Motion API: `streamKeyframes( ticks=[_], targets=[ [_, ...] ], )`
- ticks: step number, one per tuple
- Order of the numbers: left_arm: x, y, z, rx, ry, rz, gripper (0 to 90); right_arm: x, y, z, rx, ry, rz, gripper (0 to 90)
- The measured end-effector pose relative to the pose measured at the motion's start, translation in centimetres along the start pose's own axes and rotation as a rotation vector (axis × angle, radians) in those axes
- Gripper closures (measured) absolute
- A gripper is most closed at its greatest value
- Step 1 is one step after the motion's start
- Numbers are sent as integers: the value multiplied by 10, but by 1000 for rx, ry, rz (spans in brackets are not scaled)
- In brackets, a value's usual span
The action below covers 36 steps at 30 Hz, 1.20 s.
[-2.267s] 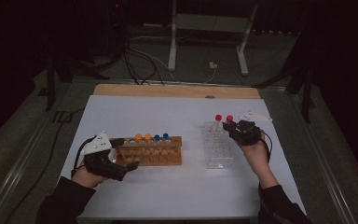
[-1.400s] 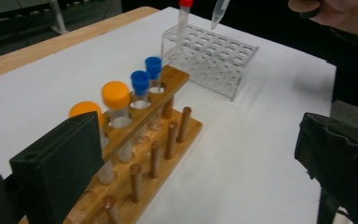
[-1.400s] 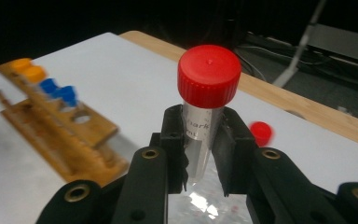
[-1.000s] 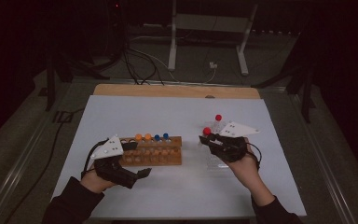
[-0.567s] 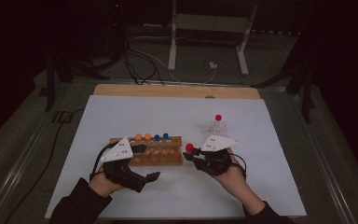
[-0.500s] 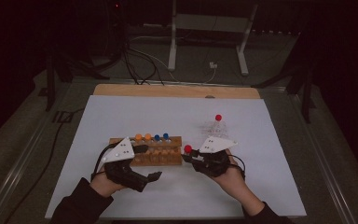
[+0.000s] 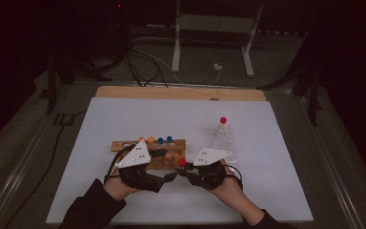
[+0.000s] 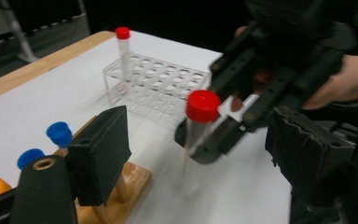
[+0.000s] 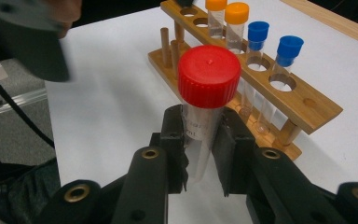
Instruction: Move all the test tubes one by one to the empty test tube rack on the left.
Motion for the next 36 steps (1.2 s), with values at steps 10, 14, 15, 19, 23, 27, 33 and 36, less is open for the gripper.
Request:
streamKeyframes(
  ticks=[10, 14, 15, 19, 23, 27, 33, 36],
  targets=[
    [-2, -1, -17, 9, 1, -37, 414, 3, 0, -1, 3, -11, 9, 746],
    [-3, 1, -21, 25, 11, -56, 511, 3, 0, 0, 3, -11, 10, 747],
    [-3, 1, -22, 22, 15, -49, 524, 3, 0, 0, 3, -12, 11, 746],
    [-3, 3, -25, 34, 19, -64, 601, 4, 0, 0, 7, -14, 15, 746],
    [-5, 4, -27, 31, 35, -71, 671, 3, 1, -1, 6, -14, 14, 746],
    [-5, 5, -28, 34, 34, -82, 706, 3, 1, 0, 9, -10, 7, 746],
    [-4, 4, -27, 21, 28, -84, 716, 3, 0, 0, 0, 5, 12, 741],
    [-2, 2, -24, 21, 24, -78, 717, 2, 0, 0, -15, -2, 8, 645]
  ],
)
Point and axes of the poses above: each handheld gripper's, and its own axes: z roughly backward along the jaws, y roughly out of its underside, x roughly to its left, the point moved 6 cm from there along -z, roughly forward along the jaws, and after that the axes turned 13 degrees about -x, right-handed, at the moved point
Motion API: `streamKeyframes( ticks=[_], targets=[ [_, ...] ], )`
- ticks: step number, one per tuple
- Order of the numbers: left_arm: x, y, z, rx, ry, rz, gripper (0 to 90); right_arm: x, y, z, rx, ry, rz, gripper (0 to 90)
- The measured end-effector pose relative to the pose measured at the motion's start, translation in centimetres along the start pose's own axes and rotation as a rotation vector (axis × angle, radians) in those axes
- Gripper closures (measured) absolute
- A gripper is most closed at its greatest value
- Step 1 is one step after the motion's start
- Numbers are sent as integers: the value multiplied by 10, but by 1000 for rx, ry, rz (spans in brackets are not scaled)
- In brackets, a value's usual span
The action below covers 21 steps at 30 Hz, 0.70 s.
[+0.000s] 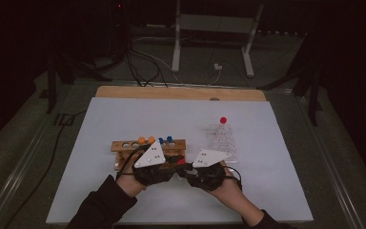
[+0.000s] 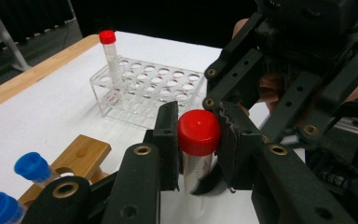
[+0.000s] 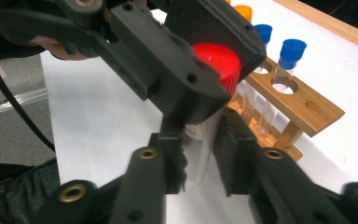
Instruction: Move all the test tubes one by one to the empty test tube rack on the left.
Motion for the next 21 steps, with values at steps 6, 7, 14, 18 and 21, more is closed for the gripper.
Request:
streamKeyframes(
  ticks=[6, 7, 14, 18, 21],
  targets=[
    [7, -6, 11, 2, -27, -15, 717, -1, -1, 1, -17, -10, -11, 435],
    [9, -7, 13, 1, -33, -15, 717, -2, -2, 2, -19, -12, -15, 413],
    [23, -17, 34, -6, -87, -25, 716, -6, -4, 5, -41, 7, -26, 177],
    [33, -23, 51, -11, -132, -36, 716, -7, -6, 8, -51, -7, -40, 36],
    [41, -26, 62, -21, -172, -35, 717, -10, -7, 10, -52, -12, -65, 10]
  ],
)
Point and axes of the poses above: each handheld gripper's, and its own axes: z roughly backward along the jaws, y roughly out of its underside, x roughly to its left, the point moved 6 cm from there along -z, roughly forward along the jaws, and after that the axes turned 13 degrees about -x, right-handed, at the moved point
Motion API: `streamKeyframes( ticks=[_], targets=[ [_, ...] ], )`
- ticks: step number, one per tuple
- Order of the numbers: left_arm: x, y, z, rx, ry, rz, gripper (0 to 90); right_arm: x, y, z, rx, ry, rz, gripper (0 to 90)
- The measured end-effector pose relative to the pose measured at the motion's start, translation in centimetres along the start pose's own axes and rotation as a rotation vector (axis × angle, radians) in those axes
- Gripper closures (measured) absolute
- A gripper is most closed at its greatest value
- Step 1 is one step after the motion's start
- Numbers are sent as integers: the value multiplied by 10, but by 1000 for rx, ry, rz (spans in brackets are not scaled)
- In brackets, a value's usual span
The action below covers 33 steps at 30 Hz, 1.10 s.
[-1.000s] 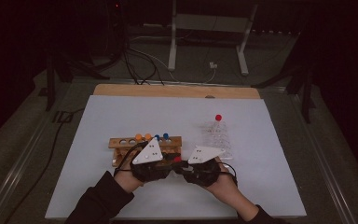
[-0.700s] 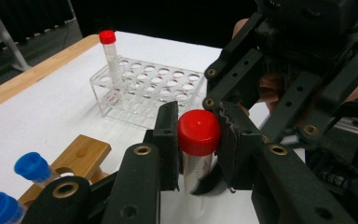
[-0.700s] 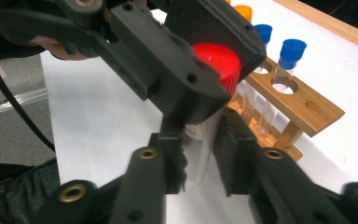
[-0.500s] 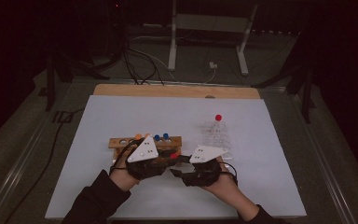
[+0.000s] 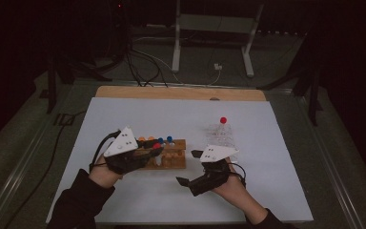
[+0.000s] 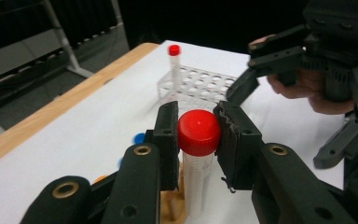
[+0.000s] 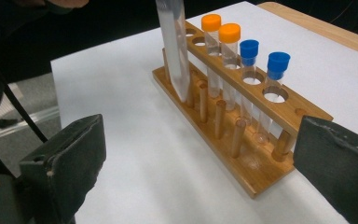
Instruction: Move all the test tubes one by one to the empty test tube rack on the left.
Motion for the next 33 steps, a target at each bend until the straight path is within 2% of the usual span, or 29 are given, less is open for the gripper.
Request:
streamKeyframes(
  ticks=[4, 6, 13, 17, 21, 24, 26, 33],
  targets=[
    [12, -4, 12, -13, -45, 13, 716, -1, -3, 5, -12, -20, -14, 0],
    [17, -5, 18, -16, -73, 15, 716, -1, -5, 6, -16, -13, -9, 0],
    [39, 4, 28, 48, -172, 6, 716, -4, -7, 9, -22, -8, -11, 0],
    [53, 8, 33, 21, -232, 21, 717, -6, -7, 10, -27, -1, -6, 0],
    [64, 12, 37, -27, -284, 39, 717, -7, -8, 11, -32, 2, -9, 0],
    [71, 16, 37, -52, -303, 68, 717, -7, -8, 11, -31, 5, -7, 0],
    [73, 20, 36, -68, -298, 83, 717, -8, -8, 11, -33, 4, -7, 0],
    [74, 39, 25, -33, -284, 91, 717, -9, -9, 13, -36, 9, -3, 0]
  ],
)
Point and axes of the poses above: each handheld gripper's, and its own axes: z roughly backward along the jaws, y roughly out of its underside, x roughly to its left, the point moved 6 cm from there along -z, roughly forward along the jaws, and after that the axes turned 13 degrees about -x, right-handed, at the moved point
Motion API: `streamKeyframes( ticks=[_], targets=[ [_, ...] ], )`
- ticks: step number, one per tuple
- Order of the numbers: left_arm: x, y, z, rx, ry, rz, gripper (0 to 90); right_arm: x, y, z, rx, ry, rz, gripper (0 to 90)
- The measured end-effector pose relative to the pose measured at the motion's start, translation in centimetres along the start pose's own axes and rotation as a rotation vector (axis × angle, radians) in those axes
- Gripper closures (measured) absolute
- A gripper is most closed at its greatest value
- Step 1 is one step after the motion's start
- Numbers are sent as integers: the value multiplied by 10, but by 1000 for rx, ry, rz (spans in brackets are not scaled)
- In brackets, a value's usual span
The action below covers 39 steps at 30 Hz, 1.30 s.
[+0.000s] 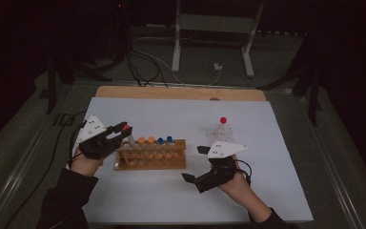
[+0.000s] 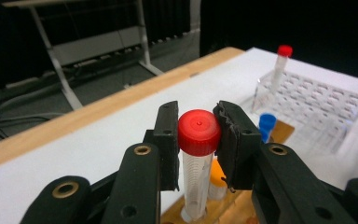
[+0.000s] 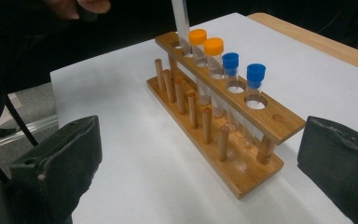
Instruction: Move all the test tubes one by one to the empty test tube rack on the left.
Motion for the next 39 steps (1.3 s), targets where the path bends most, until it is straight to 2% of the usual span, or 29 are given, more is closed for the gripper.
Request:
streamKeyframes(
  ticks=[6, 10, 21, 23, 30, 35, 37, 39],
  targets=[
    [-1, 18, -8, 38, 26, 10, 717, 0, -1, 1, -6, -3, -2, 0],
    [-1, 28, -12, 76, 24, 16, 717, 0, -1, 1, -10, -4, -2, 0],
    [-2, 42, -17, 114, 27, 12, 716, 1, -1, 1, -1, -10, 6, 0],
    [-2, 45, -18, 135, 24, 10, 716, 1, 0, 1, 1, -10, 9, 0],
    [-2, 47, -19, 121, 25, 30, 714, 2, 0, 1, 7, -16, 13, 0],
    [-1, 48, -17, 131, 20, 27, 710, 2, -1, 1, 9, -19, 15, 0],
    [-2, 47, -16, 129, 30, 27, 702, 2, -1, 1, 4, -18, 14, 0],
    [-4, 48, -16, 146, 35, 19, 628, 1, -2, 2, -2, -19, 7, 0]
  ],
)
Point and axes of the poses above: each handheld gripper's, and its own axes: z roughly backward along the jaws, y roughly out of its underside, x roughly to its left, the point moved 6 cm from there along -z, roughly forward along the jaws, and after that the axes turned 13 degrees about -x, right-handed, at the moved point
